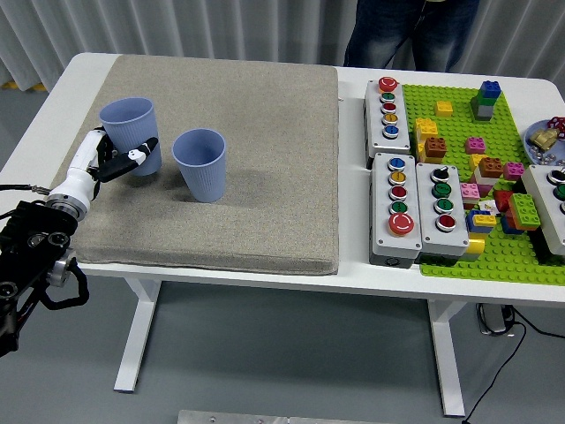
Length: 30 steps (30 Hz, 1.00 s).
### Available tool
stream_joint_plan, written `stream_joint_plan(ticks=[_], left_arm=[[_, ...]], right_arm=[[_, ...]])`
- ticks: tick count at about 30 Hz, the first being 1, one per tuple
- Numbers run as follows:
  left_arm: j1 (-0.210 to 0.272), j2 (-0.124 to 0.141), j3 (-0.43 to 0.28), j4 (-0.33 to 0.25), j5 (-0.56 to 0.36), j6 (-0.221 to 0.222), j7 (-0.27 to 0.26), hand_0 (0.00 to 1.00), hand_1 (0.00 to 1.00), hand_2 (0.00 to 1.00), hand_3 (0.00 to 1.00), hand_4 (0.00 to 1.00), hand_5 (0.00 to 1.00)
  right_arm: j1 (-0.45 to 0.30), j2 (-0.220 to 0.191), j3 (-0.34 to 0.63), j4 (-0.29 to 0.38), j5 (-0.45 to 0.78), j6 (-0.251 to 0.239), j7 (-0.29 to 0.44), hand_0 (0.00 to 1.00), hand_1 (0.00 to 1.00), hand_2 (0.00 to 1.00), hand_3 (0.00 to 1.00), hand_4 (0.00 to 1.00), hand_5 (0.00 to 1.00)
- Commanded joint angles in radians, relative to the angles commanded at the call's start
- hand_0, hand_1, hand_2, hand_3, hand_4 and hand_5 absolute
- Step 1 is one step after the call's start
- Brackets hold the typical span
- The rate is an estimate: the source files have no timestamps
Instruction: Pick cup pour cup place
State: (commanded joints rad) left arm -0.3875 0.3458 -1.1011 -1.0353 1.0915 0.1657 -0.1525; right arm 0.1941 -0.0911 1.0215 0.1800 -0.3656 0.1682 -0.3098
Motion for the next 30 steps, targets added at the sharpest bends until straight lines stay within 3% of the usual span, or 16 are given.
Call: stream_joint_plan(ticks=[4,11,17,23,24,30], left_arm=[[0.007,-0.018,-0.015,0.01,0.023,0.014,-0.024,0.601,0.556,0.705,0.71,0.576,0.197],[0.007,-0.024,-0.008,0.022,0.072,0.038,-0.057,0.607,0.569,0.705,0.71,0.577,0.2],[0.02,-0.058,-0.048,0.069,0.062,0.061,-0.084,0.613,0.575,0.706,0.71,0.579,0.203],[0.031,-0.077,-0.051,0.109,0.052,0.067,-0.096,0.619,0.6,0.712,0.712,0.583,0.213],[0.032,-0.077,-0.051,0.11,0.051,0.067,-0.097,0.634,0.639,0.722,0.715,0.589,0.227],[0.037,-0.097,-0.045,0.138,0.043,0.1,-0.14,0.64,0.637,0.726,0.718,0.587,0.235]], right_arm=[[-0.001,0.002,0.0,0.0,-0.001,0.0,0.0,0.77,0.715,0.754,0.628,0.206,0.269],[0.001,0.004,0.0,0.0,-0.003,0.0,-0.001,0.769,0.715,0.754,0.629,0.206,0.269],[-0.002,0.009,0.0,0.0,-0.007,0.0,-0.004,0.769,0.716,0.754,0.629,0.206,0.272],[-0.005,0.011,0.0,0.0,-0.01,0.001,-0.006,0.769,0.716,0.754,0.629,0.206,0.275],[-0.005,0.011,0.0,0.0,-0.01,0.001,-0.006,0.769,0.715,0.754,0.63,0.206,0.279],[-0.004,0.012,0.002,0.0,-0.013,0.002,-0.007,0.769,0.715,0.754,0.63,0.205,0.281]])
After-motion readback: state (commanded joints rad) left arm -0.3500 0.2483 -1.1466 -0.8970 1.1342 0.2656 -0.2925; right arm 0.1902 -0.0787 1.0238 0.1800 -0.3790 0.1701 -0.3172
